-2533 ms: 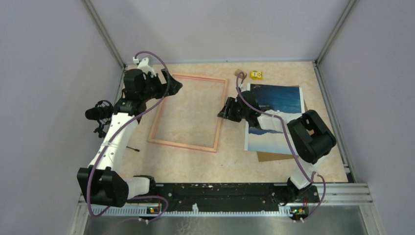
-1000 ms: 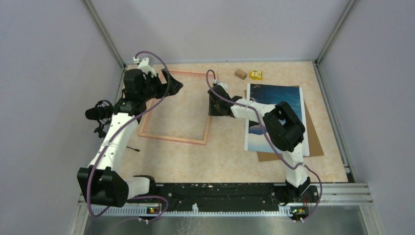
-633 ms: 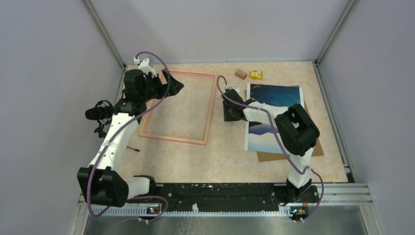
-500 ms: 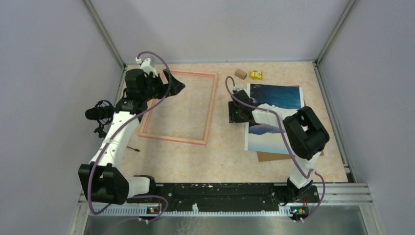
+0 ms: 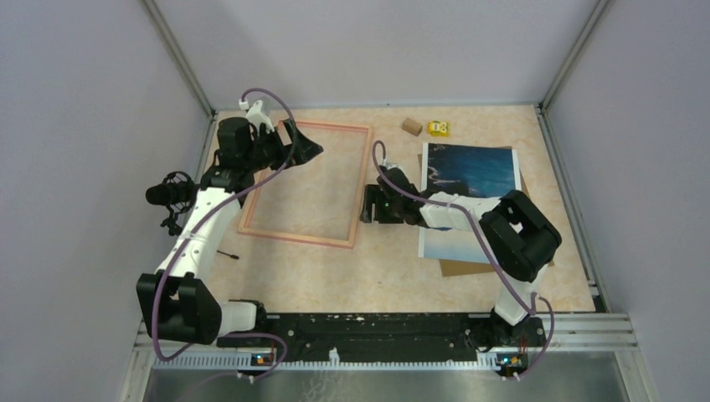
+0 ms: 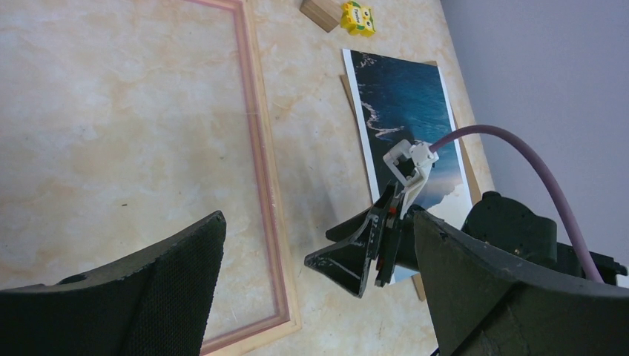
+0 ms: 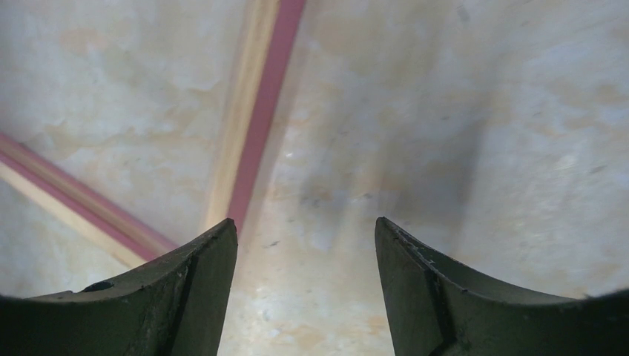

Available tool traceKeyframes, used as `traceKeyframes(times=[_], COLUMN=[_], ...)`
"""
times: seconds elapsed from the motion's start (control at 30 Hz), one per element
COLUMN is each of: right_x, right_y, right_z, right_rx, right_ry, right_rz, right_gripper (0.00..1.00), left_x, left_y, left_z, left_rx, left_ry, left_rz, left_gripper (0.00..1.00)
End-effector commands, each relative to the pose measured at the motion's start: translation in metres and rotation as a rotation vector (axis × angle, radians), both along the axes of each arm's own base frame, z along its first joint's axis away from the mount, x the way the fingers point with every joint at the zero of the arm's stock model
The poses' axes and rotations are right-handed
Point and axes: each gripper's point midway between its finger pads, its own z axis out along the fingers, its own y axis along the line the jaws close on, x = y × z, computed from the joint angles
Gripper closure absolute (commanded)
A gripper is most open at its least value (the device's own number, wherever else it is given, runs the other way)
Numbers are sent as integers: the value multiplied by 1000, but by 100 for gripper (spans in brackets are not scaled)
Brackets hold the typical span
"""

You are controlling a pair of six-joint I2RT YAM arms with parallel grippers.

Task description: Put the photo into the frame

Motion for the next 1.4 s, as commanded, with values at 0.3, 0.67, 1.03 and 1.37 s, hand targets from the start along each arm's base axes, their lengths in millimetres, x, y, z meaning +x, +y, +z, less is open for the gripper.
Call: traceKeyframes(times=[0.3,0.67,1.03,1.37], right_x=[-19,-36,-78,-103], right_y=[35,-6,-83,-137], right_z=[-5,-39,-63,-39], right_rx=[-178,-316,-374,-340], right_ry=[-14,30,83,72], right_rz=[-61,-132,-209,-175], right_gripper=[38,42,43,41], left_x=[18,21,29,-5], left_y=[10,15,18,16], left_z=[-20,-21,-41,-118], left_rx=[56,89,132,144], left_ry=[26,18,59,242], left_rz=[50,72,81,207], left_gripper=[2,1,2,2])
